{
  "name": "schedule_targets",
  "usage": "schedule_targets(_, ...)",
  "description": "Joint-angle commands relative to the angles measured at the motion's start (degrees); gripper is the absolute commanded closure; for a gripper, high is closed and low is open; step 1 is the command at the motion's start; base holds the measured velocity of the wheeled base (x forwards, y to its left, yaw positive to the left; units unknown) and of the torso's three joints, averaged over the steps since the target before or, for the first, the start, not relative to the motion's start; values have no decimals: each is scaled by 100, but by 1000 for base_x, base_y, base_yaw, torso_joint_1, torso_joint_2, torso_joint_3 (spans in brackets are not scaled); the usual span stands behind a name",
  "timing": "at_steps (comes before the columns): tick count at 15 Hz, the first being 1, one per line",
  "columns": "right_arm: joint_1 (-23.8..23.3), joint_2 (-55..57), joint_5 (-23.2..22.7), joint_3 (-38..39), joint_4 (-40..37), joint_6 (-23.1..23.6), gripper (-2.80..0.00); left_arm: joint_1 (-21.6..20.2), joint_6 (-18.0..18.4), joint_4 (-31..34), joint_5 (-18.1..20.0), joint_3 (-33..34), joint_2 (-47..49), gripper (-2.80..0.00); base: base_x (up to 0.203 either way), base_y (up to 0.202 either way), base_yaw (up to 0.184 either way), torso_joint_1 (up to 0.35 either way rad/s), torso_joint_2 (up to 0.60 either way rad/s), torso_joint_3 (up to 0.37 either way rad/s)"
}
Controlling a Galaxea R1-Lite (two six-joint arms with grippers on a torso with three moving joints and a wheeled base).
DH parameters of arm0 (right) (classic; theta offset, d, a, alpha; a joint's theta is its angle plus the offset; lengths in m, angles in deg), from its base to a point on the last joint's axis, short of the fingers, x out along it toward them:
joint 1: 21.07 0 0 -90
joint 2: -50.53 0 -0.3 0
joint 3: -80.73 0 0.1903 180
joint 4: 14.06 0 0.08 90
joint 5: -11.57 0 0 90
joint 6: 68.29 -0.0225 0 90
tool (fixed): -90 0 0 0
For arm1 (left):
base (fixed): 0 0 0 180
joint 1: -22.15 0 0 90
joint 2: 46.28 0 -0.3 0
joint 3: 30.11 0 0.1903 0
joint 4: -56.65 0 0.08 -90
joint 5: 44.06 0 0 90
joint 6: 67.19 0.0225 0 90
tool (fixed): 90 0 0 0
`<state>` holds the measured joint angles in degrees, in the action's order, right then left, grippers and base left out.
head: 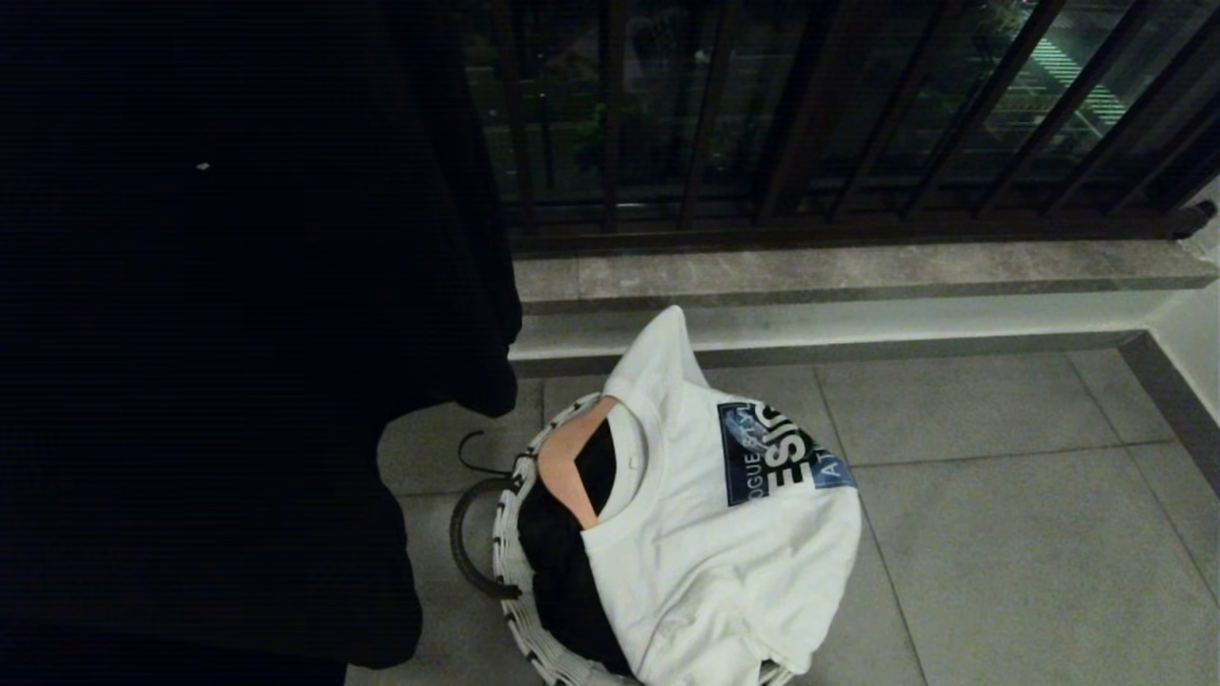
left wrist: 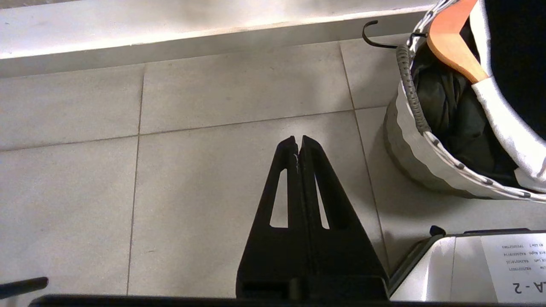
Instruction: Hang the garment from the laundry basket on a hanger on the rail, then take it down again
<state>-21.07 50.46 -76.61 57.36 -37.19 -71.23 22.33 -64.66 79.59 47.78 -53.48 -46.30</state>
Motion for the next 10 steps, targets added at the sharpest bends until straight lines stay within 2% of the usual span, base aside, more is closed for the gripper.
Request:
schedule_targets(1, 0, 7, 3, 0, 3, -4, 0, -1, 1, -1, 0, 9, -6, 0, 0, 0, 0, 0, 0, 0)
schedule_targets(6, -46, 10, 35, -96, -211, 37, 0, -1, 1, -1, 0, 9, -6, 0, 0, 0, 0, 0, 0, 0)
schedule_targets(10, -33, 807, -290, -908, -697, 88, 0, -1, 1, -1, 0, 9, -6, 0, 0, 0, 0, 0, 0, 0)
